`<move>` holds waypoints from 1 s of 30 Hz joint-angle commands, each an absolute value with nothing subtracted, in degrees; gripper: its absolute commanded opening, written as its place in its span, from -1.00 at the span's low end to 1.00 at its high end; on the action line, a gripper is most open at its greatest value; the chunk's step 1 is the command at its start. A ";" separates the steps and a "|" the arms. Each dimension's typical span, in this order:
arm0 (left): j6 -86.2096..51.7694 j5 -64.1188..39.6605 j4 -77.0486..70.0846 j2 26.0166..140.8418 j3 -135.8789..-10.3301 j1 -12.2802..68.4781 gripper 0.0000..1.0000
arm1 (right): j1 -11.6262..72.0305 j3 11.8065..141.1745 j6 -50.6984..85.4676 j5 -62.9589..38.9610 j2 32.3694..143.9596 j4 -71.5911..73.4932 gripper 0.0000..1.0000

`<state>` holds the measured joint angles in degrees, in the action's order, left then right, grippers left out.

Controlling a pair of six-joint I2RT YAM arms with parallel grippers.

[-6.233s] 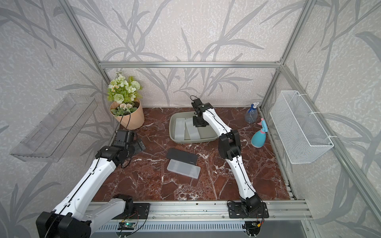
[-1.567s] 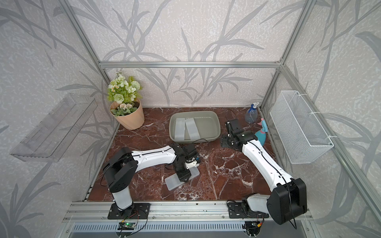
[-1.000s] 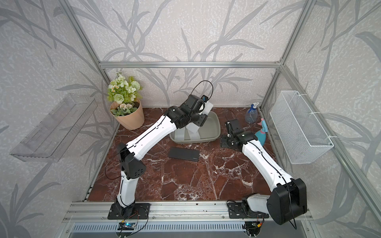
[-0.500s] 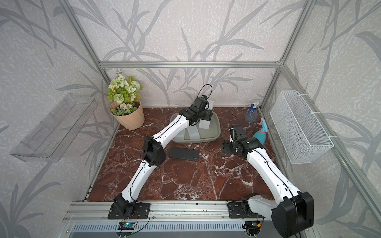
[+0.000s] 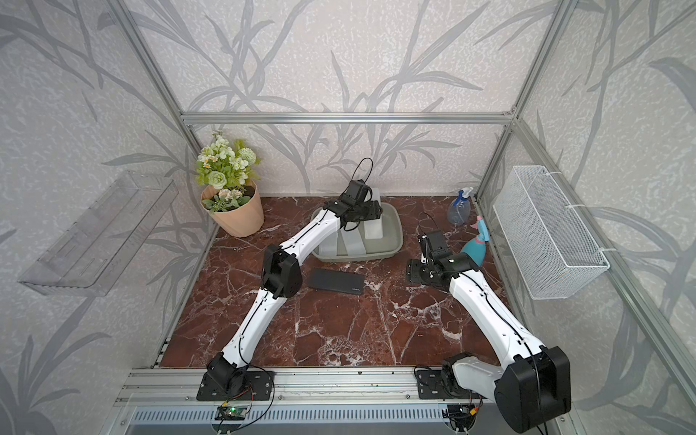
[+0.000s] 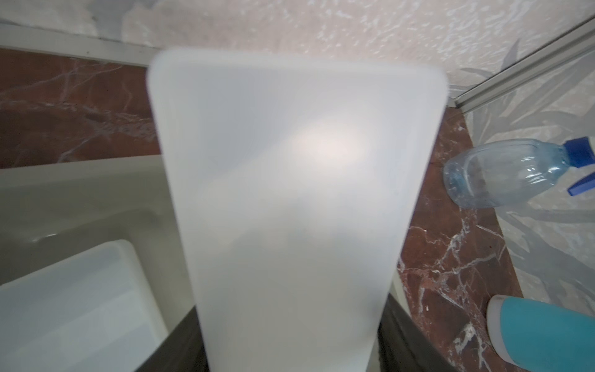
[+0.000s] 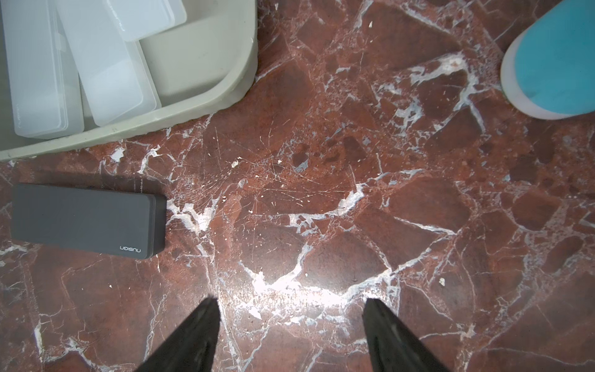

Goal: Put the pencil case into the storage box
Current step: Place the pencil case at the storage box.

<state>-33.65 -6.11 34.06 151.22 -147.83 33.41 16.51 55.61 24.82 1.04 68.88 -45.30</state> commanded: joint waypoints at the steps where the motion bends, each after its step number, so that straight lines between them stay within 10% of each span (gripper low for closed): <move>1: -35.05 -9.05 37.33 151.90 -147.22 32.14 0.31 | 16.17 56.16 25.62 1.62 70.19 -45.47 0.50; 30: -40.33 -13.78 49.73 152.09 -144.43 29.47 0.53 | 15.03 53.88 24.58 1.53 68.54 -46.25 0.51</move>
